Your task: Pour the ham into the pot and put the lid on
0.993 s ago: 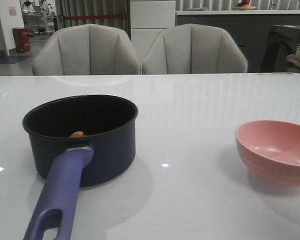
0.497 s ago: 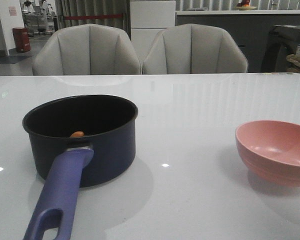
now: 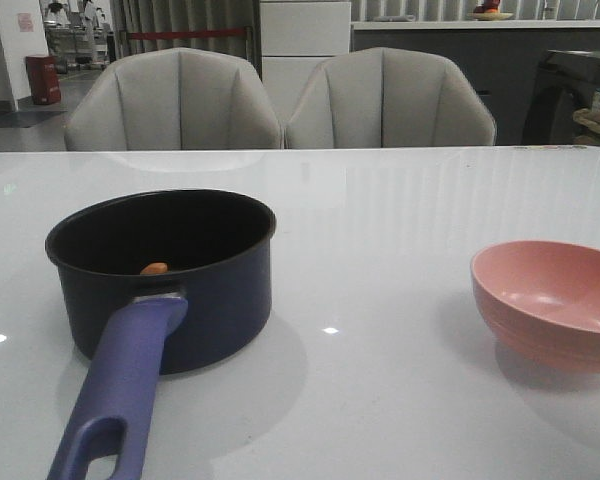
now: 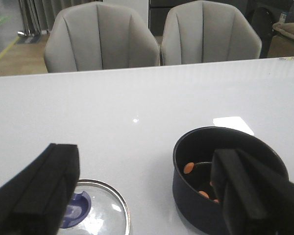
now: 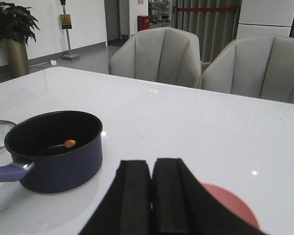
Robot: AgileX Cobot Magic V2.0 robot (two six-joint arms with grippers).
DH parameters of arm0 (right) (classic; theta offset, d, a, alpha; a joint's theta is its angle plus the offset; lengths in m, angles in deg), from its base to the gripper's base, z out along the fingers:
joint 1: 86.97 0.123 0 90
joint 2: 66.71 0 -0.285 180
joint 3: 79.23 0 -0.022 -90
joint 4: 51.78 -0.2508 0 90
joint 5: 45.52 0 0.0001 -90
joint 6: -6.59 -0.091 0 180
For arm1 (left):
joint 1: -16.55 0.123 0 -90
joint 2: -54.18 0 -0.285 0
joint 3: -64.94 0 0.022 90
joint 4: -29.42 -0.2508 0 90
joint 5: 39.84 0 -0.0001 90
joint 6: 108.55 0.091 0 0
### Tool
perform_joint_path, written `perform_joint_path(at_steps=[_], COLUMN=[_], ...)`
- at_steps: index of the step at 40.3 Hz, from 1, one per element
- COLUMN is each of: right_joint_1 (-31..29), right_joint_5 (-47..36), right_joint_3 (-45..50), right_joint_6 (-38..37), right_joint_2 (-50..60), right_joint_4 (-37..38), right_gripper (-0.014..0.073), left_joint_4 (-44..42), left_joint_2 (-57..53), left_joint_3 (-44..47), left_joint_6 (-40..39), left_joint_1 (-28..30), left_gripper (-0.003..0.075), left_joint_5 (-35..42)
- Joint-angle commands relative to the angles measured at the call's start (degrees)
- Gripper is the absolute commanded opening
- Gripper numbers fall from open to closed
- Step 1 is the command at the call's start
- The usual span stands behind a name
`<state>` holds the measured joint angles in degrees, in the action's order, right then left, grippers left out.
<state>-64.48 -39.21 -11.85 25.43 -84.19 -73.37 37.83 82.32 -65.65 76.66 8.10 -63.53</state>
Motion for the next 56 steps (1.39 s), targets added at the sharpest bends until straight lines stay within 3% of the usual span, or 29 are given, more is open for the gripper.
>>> perform_joint_path(at_steps=[1,9,26,42,56], right_joint_1=[0.07,0.07,0.07,0.07,0.07], right_joint_5=[-3.98,-3.98,-4.05,-4.05,-4.05], right_joint_3=[-1.52,-1.52,-1.52,-1.52,-1.52], right_joint_6=[0.49,0.49,0.49,0.49,0.49], right_joint_2=[-0.41,-0.41,-0.41,-0.41,-0.41], right_joint_4=[-0.4,-0.4,-0.4,-0.4,-0.4], right_gripper=[0.0136,0.0136,0.0136,0.0136,0.0136], left_joint_4=[0.4,0.31,0.03,-4.6,-4.41], left_joint_2=[6.06,17.86,42.99,63.57,74.94], left_joint_3=[-5.9,-15.4,-30.46,-41.9,-49.25], left_joint_6=[-3.42,-3.53,-0.61,1.68,3.17], left_joint_1=[0.85,5.32,13.01,13.01,14.07], left_gripper=[0.0601,0.071,0.0711,0.0711,0.0711], left_joint_5=[1.85,-8.96,-27.74,-36.99,-40.54])
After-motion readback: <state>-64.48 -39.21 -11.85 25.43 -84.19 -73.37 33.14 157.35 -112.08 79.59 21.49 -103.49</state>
